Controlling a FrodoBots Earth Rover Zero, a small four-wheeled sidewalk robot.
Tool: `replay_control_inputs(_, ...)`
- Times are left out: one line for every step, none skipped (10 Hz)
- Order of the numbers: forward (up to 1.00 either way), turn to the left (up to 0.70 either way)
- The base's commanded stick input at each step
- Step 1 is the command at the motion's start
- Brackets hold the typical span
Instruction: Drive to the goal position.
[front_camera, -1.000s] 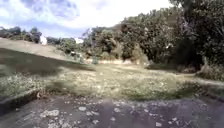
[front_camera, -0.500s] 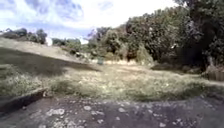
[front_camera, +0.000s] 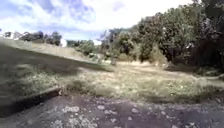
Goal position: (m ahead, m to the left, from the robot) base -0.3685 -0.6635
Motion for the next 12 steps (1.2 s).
replay_control_inputs(0.00, 0.45)
replay_control_inputs(0.00, 0.45)
replay_control_inputs(0.00, 0.45)
replay_control_inputs(0.00, 0.45)
replay_control_inputs(0.00, 0.45)
replay_control_inputs(0.00, 0.45)
replay_control_inputs(0.00, 0.45)
replay_control_inputs(0.00, 0.45)
replay_control_inputs(0.00, 0.45)
replay_control_inputs(0.00, 0.45)
replay_control_inputs(0.00, 0.45)
replay_control_inputs(0.00, 0.38)
